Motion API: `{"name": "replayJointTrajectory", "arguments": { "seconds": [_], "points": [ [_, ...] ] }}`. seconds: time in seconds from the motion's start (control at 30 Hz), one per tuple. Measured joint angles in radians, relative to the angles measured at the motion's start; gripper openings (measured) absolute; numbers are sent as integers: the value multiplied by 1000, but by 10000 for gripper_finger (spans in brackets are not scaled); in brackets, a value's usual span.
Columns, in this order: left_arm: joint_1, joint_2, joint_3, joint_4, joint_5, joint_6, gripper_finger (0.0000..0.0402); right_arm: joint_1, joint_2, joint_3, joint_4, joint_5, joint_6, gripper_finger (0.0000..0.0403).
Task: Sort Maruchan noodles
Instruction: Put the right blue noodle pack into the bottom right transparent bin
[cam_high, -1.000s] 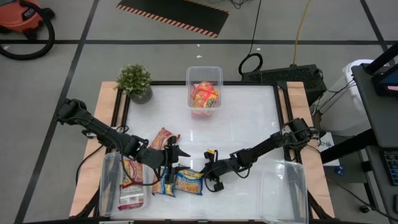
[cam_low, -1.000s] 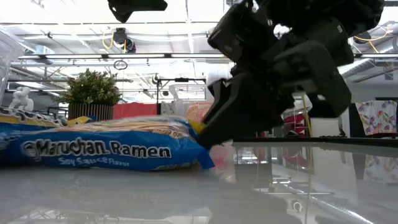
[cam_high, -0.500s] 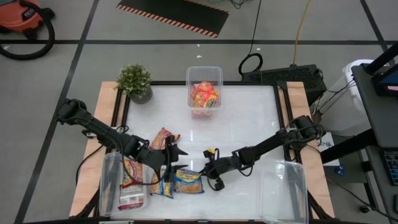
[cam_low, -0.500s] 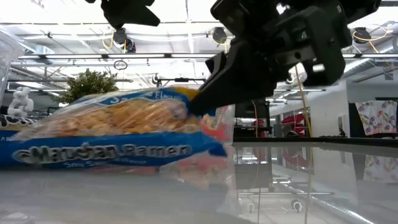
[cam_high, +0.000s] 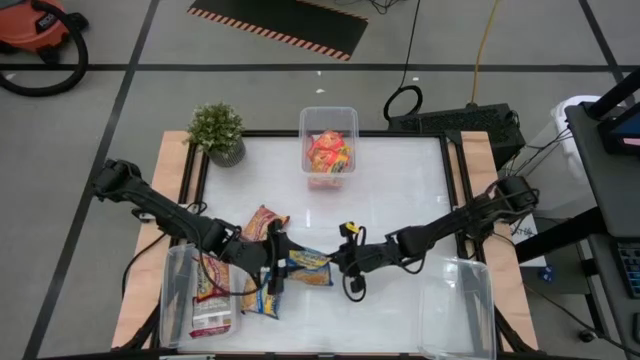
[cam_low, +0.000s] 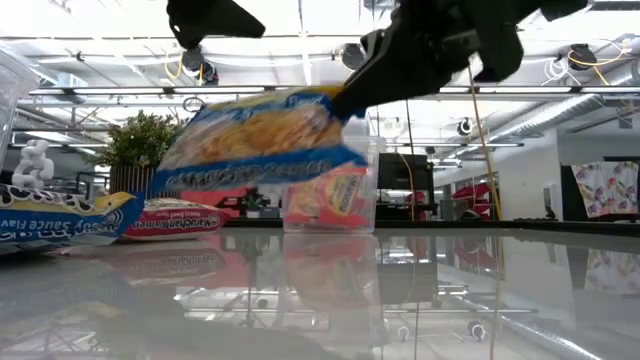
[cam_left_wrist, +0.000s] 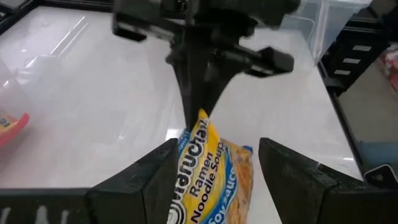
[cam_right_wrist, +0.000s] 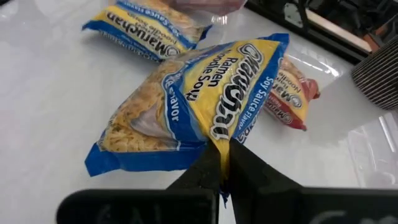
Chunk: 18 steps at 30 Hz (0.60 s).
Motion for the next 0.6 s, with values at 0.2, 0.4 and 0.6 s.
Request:
{"name": "replayJointTrajectory", "arguments": {
  "seconds": [0.2, 0.4, 0.6],
  "points": [
    [0, 83, -1, 80, -1, 55, 228, 19, -50, 0, -91, -4, -9, 4],
    [21, 117, -1, 150, -1, 89, 228, 56, -115, 0, -199, -5, -17, 4],
    [55, 160, -1, 209, 77, 87, 228, 90, -150, 0, -195, -4, -18, 4]
  ]
}}
